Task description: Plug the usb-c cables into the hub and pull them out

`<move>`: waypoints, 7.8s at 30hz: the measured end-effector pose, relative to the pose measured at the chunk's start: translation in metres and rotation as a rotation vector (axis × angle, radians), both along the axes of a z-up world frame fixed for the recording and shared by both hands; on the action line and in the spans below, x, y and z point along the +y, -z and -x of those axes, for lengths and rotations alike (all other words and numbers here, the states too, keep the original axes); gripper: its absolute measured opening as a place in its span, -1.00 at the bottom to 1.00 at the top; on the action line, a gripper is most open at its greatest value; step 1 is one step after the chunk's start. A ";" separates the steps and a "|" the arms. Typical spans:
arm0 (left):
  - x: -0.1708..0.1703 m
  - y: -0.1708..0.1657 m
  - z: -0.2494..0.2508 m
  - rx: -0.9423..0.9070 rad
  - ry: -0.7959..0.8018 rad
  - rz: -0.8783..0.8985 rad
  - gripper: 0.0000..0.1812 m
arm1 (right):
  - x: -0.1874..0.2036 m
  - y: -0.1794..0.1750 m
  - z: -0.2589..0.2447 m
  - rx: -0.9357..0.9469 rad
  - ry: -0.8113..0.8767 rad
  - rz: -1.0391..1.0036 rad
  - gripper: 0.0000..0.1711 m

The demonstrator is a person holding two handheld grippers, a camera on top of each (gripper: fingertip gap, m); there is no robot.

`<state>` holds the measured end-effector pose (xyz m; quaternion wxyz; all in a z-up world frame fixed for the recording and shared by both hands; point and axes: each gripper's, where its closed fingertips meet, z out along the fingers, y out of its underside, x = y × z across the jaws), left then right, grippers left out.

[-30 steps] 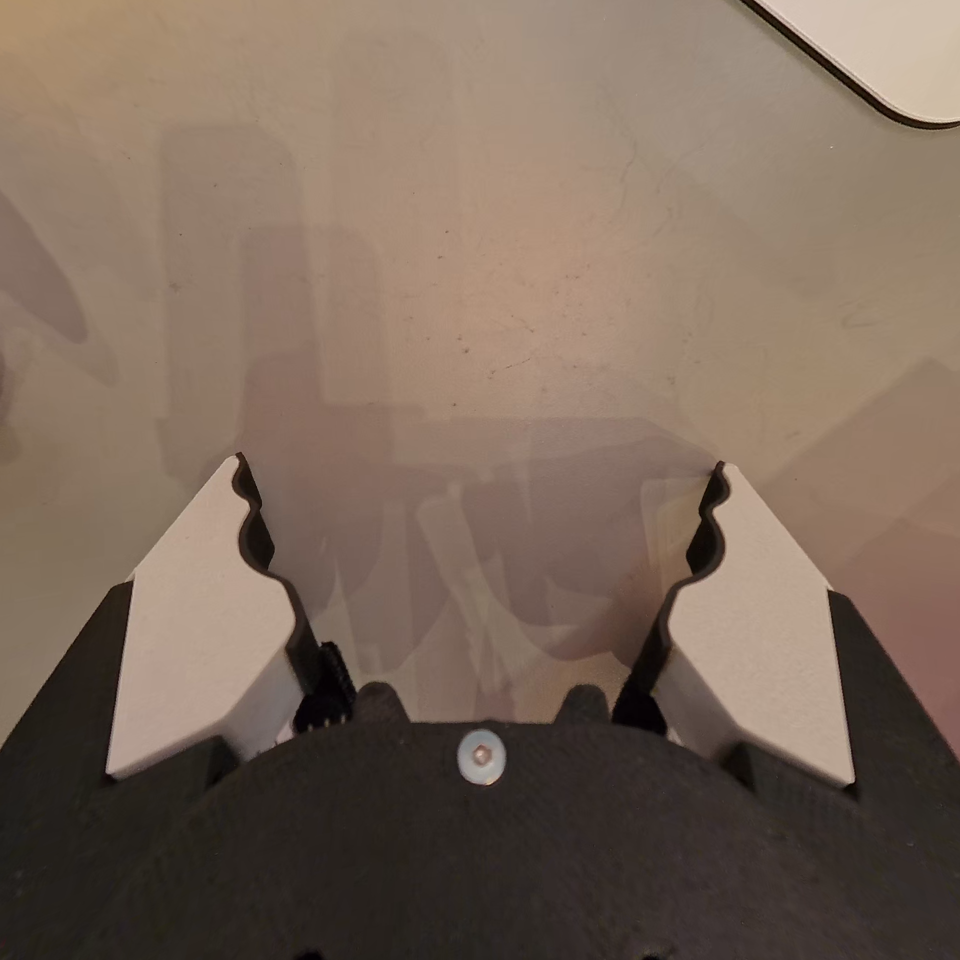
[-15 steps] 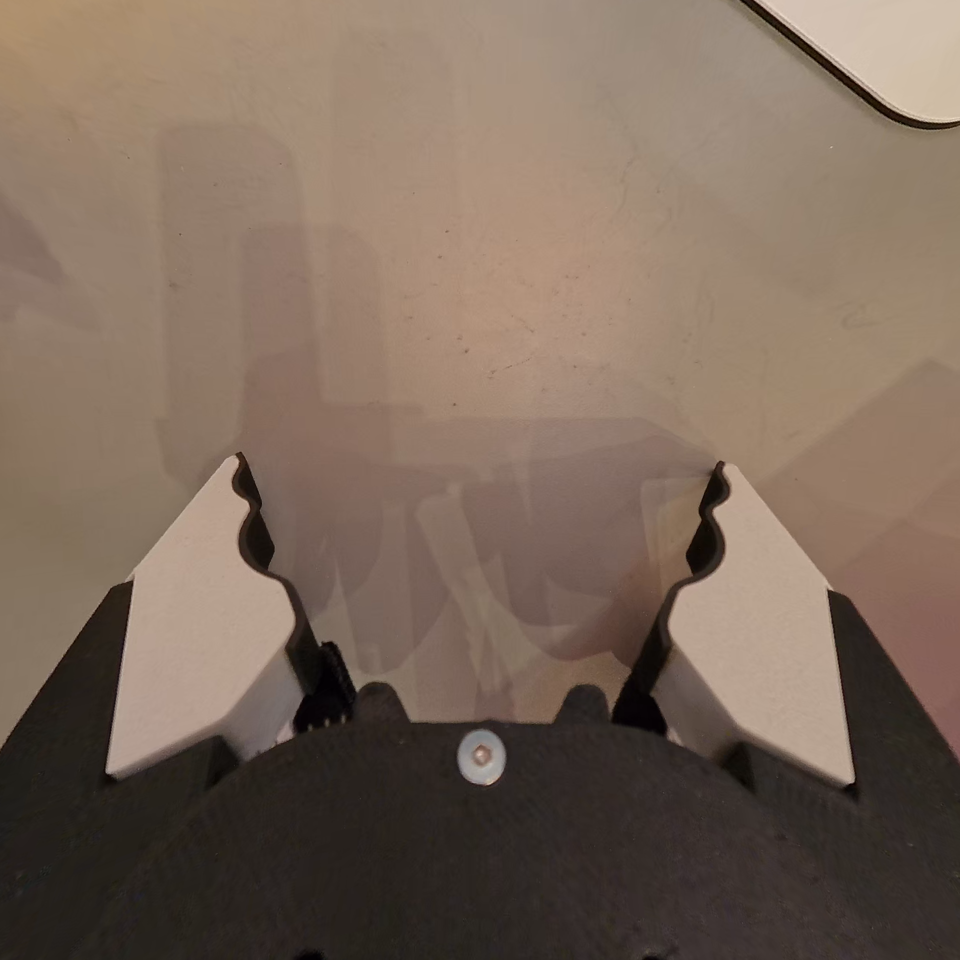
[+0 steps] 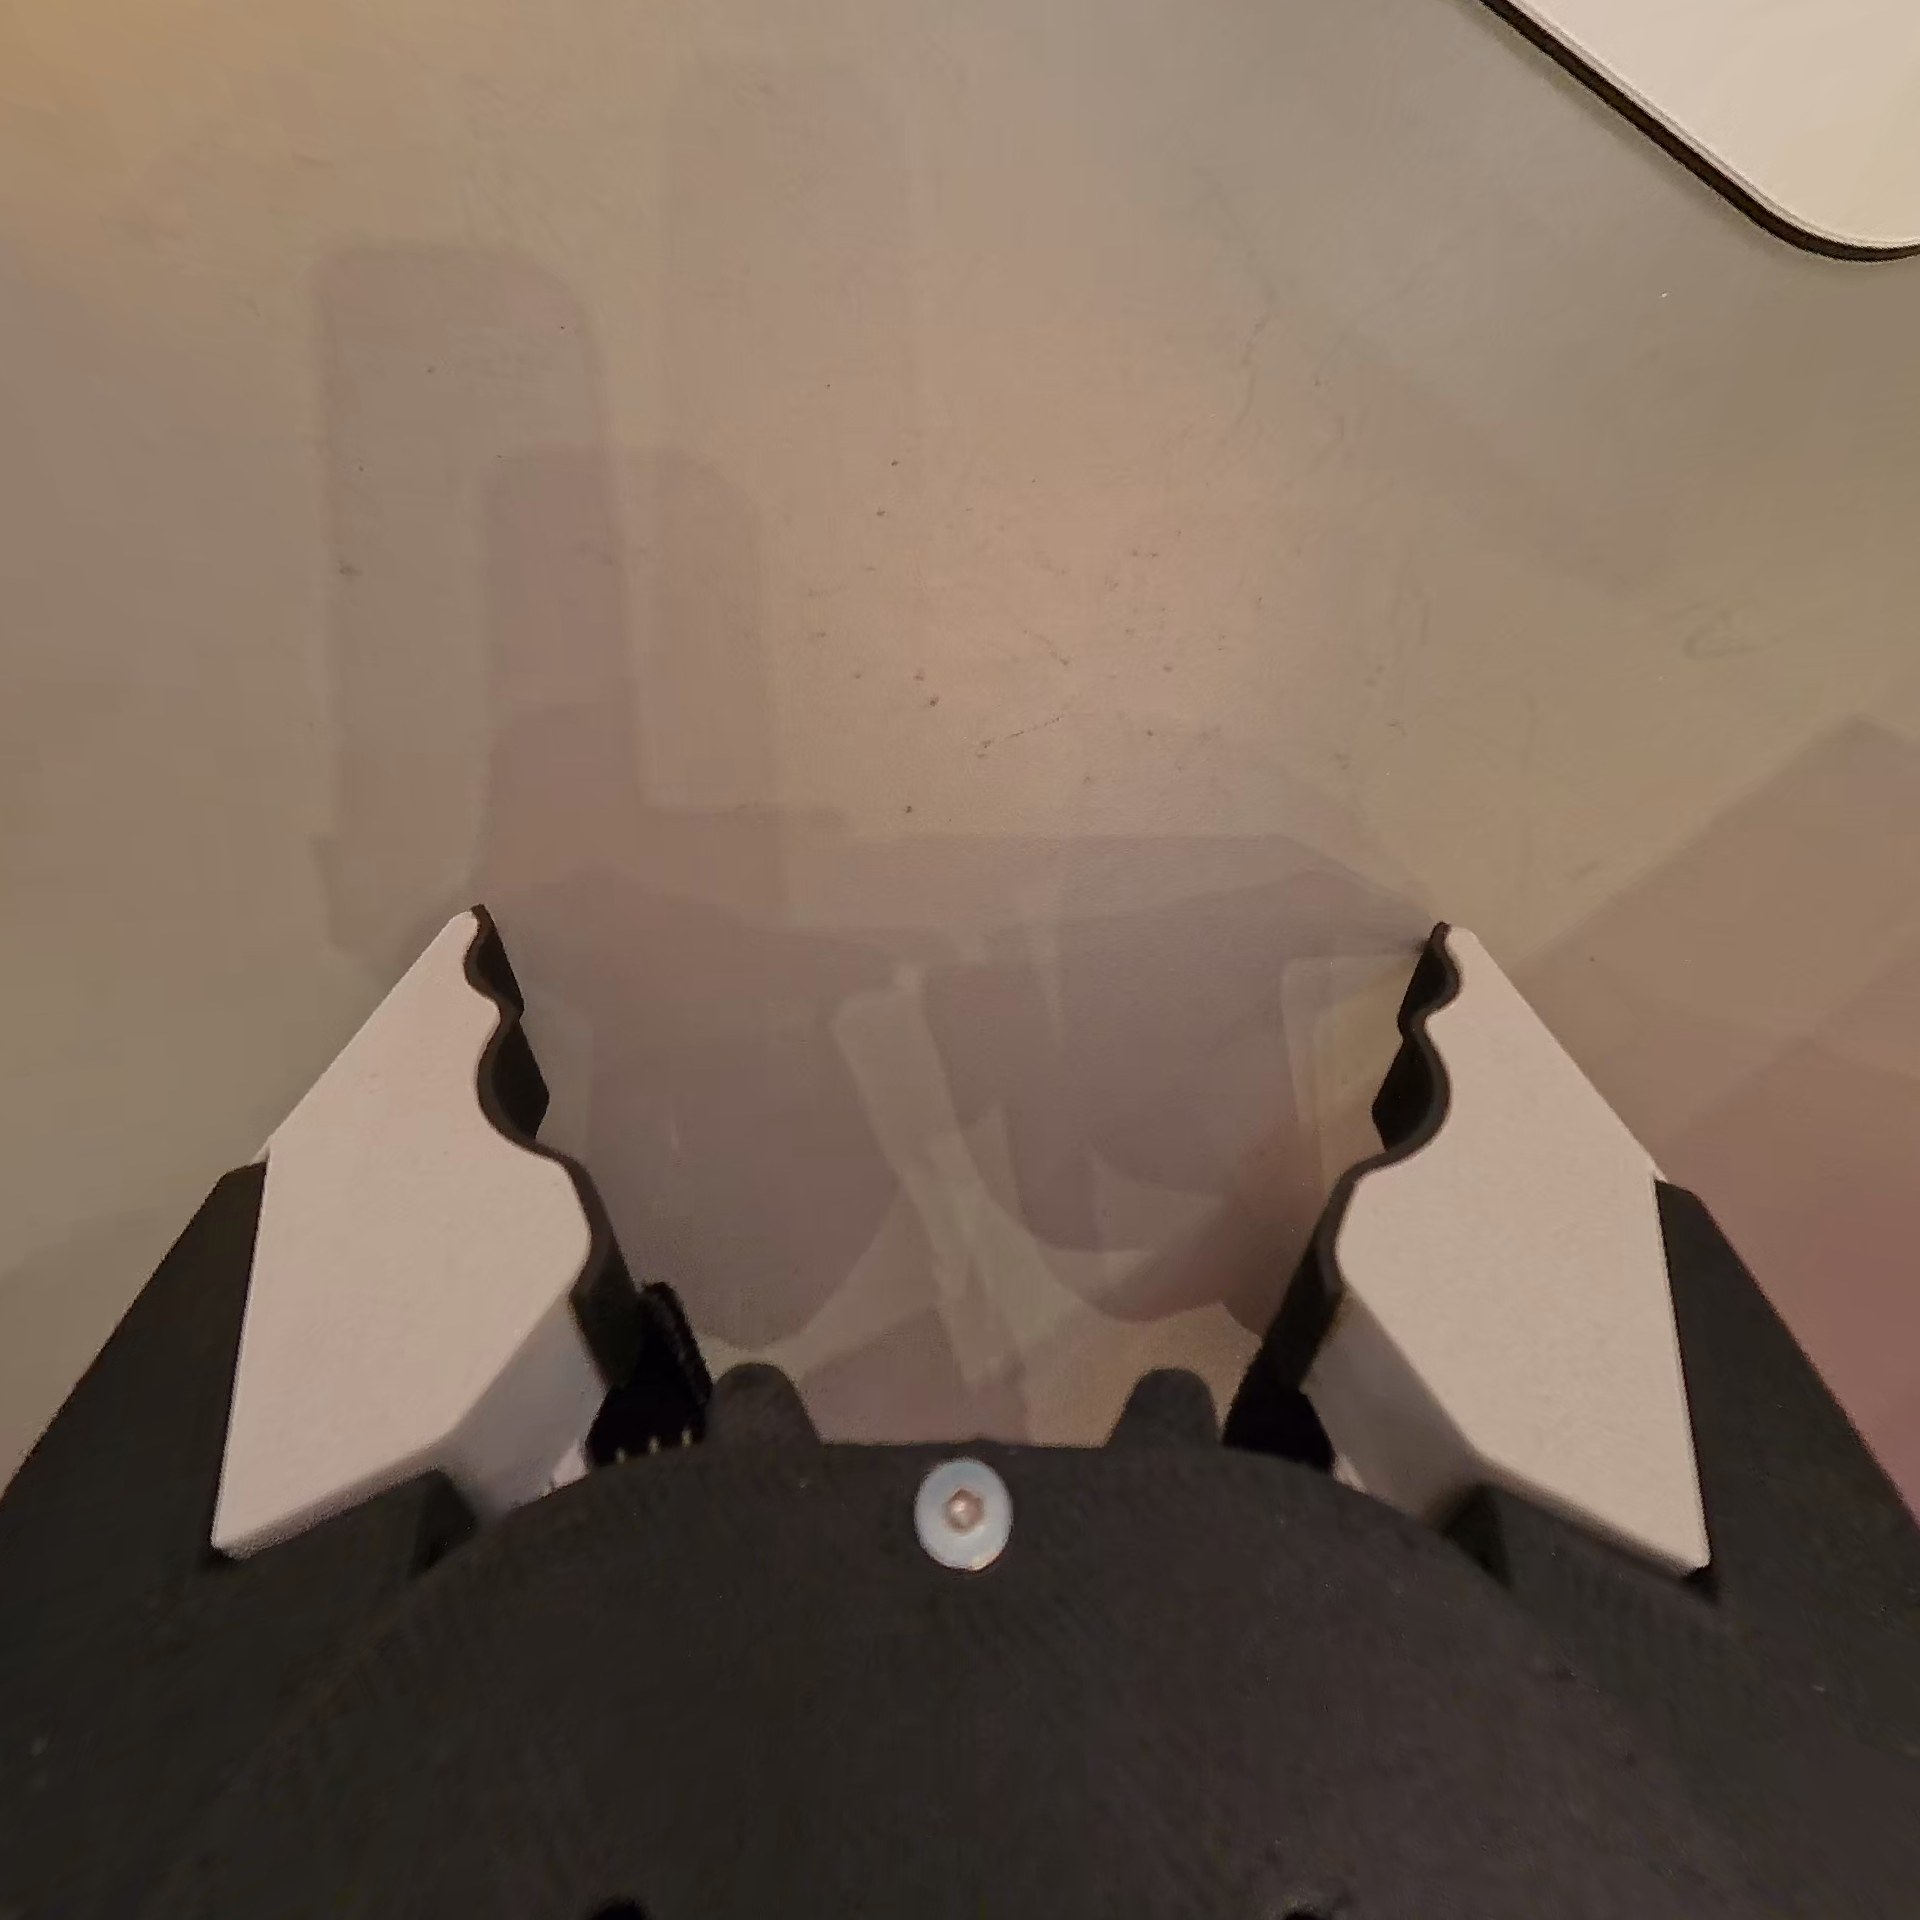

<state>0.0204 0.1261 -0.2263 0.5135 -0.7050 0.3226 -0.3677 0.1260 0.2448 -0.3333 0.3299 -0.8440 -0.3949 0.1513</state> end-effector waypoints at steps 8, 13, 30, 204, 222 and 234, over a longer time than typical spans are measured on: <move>0.012 0.007 0.015 -0.071 -0.026 0.050 -0.19 | 0.001 0.000 0.001 0.001 0.020 0.000 0.86; 0.015 0.002 0.024 -0.093 -0.039 0.038 -0.19 | 0.007 0.000 0.004 -0.001 0.069 0.003 0.86; 0.050 -0.071 0.070 -0.040 -0.198 -0.134 -0.17 | 0.053 -0.024 0.016 0.288 0.314 0.089 0.55; 0.233 -0.264 0.355 0.709 -0.958 -0.826 -0.88 | -0.084 -0.102 0.144 0.303 -0.127 -0.344 -0.62; 0.188 -0.345 0.299 0.545 -0.851 -0.941 -0.89 | -0.078 -0.104 0.144 0.318 -0.114 -0.353 -0.39; 0.139 -0.265 0.148 0.499 -0.314 -0.925 -0.90 | -0.053 -0.210 0.110 0.803 -0.042 -0.393 -0.39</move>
